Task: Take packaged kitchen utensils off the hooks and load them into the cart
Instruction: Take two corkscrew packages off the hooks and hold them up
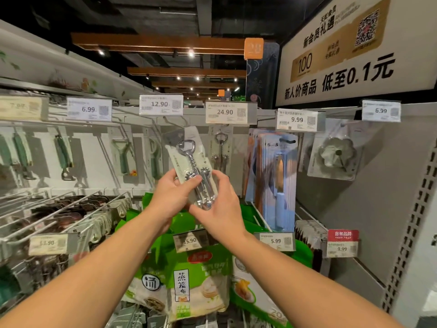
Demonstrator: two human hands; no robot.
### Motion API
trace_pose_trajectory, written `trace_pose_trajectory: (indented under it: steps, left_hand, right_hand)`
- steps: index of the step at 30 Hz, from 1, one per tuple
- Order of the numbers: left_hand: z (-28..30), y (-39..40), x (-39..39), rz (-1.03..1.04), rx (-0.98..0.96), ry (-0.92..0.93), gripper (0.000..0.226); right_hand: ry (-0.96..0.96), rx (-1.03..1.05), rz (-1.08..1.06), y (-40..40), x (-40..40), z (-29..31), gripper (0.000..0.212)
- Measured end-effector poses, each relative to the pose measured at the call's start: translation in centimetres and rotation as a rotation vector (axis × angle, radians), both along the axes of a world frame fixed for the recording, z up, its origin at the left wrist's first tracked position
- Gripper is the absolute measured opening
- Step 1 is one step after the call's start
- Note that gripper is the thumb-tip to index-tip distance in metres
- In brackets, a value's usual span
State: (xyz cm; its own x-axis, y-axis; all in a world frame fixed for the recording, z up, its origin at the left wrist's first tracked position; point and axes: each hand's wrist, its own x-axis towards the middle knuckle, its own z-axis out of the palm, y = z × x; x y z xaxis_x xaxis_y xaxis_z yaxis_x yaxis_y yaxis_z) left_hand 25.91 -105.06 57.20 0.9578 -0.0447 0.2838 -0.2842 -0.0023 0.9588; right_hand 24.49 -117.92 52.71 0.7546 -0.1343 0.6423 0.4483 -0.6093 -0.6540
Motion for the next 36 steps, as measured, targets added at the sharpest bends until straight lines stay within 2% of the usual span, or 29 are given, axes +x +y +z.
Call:
trace_pose_trajectory:
  steps: [4, 9, 12, 19, 27, 30, 33, 36]
  left_hand:
    - [0.2, 0.6, -0.1, -0.027, 0.201, 0.023, 0.013]
    - [0.2, 3.8, 0.4, 0.143, 0.873, -0.154, 0.019]
    - [0.5, 5.0, 0.3, 0.195, 1.101, -0.216, 0.030]
    - [0.3, 5.6, 0.9, 0.223, 1.205, -0.236, 0.025]
    - [-0.3, 5.6, 1.6, 0.194, 1.208, -0.293, 0.017]
    - [-0.2, 5.7, 2.0, 0.224, 1.207, -0.305, 0.018]
    - [0.1, 5.7, 2.6, 0.236, 1.201, -0.301, 0.028]
    - [0.4, 5.3, 3.2, 0.239, 1.200, -0.296, 0.035]
  right_hand:
    - [-0.002, 0.016, -0.030, -0.8, -1.1, -0.9, 0.090]
    - [-0.024, 0.041, -0.126, -2.7, -2.0, -1.6, 0.090]
    - [-0.035, 0.075, -0.142, -3.4, -2.3, -1.7, 0.090]
    - [-0.076, 0.113, -0.181, -3.3, -2.6, -0.3, 0.088]
    - [-0.068, 0.119, -0.237, -3.2, -1.1, 0.6, 0.084]
    - [0.009, 0.095, -0.212, -3.7, 0.4, 1.1, 0.089]
    - [0.132, 0.043, -0.179, -4.3, 2.3, 1.8, 0.099]
    - [0.195, 0.033, -0.188, -4.7, 4.3, 2.8, 0.100]
